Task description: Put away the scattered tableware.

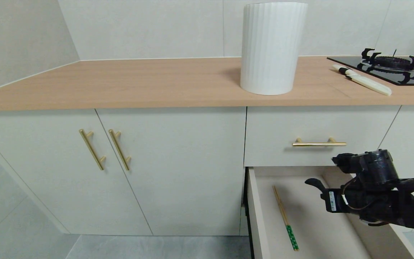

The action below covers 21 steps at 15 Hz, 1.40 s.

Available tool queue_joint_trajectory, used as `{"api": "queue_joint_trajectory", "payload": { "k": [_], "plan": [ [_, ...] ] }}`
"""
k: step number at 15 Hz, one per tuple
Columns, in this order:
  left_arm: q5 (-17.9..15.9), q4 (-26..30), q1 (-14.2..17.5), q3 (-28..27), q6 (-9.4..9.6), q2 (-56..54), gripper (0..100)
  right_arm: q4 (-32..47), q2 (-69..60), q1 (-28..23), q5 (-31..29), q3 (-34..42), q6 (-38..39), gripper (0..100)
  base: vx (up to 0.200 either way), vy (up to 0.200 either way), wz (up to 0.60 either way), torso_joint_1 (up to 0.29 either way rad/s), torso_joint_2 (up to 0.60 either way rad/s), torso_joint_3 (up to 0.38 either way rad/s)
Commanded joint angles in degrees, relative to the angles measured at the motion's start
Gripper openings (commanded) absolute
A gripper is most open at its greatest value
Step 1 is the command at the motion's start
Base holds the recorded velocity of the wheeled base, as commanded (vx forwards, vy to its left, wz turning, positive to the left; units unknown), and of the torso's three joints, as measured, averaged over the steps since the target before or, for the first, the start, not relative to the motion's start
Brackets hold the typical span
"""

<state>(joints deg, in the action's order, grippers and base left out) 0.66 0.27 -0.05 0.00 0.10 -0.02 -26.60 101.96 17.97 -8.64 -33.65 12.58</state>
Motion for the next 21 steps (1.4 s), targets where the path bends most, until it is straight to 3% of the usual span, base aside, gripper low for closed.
{"api": "queue_joint_trajectory", "payload": {
  "k": [1,7,14,21],
  "plan": [
    [0.04,0.00,-0.04,0.00,-0.01,0.02,100,-6.18,8.96,0.22,-0.15,1.92,-0.01,0,0.000,0.000,0.00,0.000,0.00,0.000],
    [0.04,0.00,0.05,0.00,-0.01,0.02,100,-24.38,24.07,0.22,-0.59,4.73,-0.54,0,0.000,0.000,0.00,0.000,0.00,0.000],
    [0.04,0.00,-0.04,0.00,-0.01,0.02,100,-32.37,31.90,0.14,-3.05,4.55,-0.89,0,0.000,0.000,0.00,0.000,0.00,0.000],
    [0.04,0.00,0.05,0.00,-0.01,0.02,100,-33.61,33.04,-0.04,-3.49,4.29,-0.98,0,0.000,0.000,0.00,0.000,0.00,0.000]
  ]
}}
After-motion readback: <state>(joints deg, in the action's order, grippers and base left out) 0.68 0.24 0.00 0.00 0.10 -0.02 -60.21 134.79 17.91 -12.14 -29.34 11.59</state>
